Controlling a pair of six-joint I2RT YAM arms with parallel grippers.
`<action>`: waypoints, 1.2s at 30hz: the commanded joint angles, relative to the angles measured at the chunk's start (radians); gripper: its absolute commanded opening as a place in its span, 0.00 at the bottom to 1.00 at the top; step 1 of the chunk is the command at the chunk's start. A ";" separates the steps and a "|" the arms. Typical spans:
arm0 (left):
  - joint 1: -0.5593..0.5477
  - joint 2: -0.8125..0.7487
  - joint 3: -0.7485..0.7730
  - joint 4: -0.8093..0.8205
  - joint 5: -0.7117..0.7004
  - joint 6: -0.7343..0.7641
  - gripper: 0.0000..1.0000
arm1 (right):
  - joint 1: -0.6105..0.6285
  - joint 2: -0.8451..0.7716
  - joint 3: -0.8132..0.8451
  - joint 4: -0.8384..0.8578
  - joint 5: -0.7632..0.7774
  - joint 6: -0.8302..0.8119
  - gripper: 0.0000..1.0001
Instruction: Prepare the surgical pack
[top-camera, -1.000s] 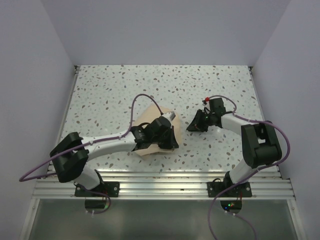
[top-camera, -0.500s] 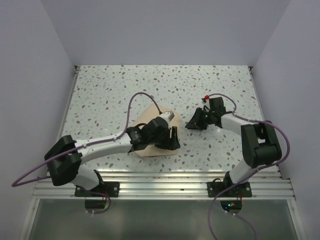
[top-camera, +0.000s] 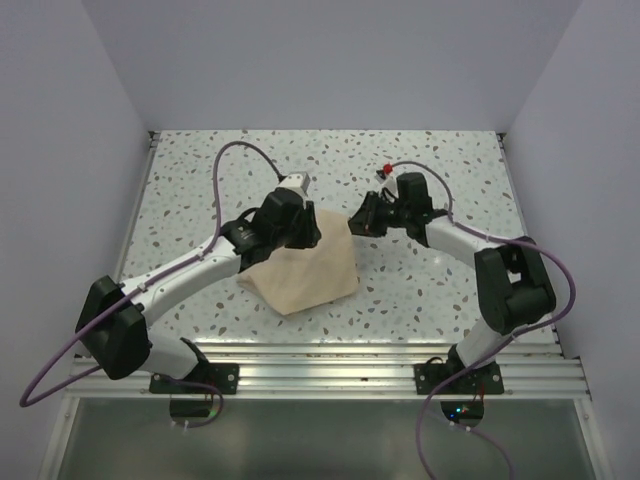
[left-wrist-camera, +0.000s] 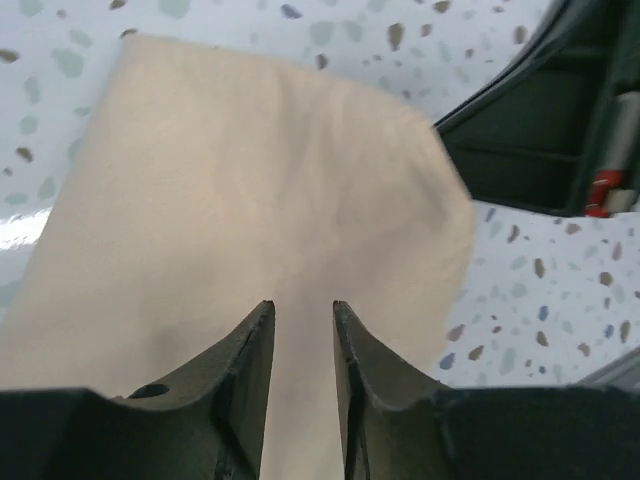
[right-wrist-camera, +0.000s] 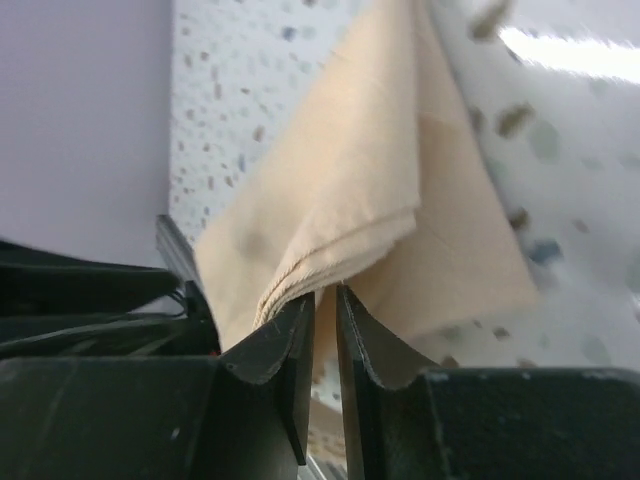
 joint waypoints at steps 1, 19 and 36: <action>0.075 -0.014 -0.077 0.001 -0.012 0.035 0.31 | 0.053 0.072 0.144 0.170 -0.070 0.069 0.18; 0.199 -0.067 -0.152 -0.020 -0.025 0.070 0.00 | 0.063 -0.301 -0.031 -0.382 0.309 -0.220 0.19; 0.291 -0.035 -0.320 0.056 0.071 -0.019 0.00 | 0.098 0.263 0.299 0.366 -0.220 0.276 0.22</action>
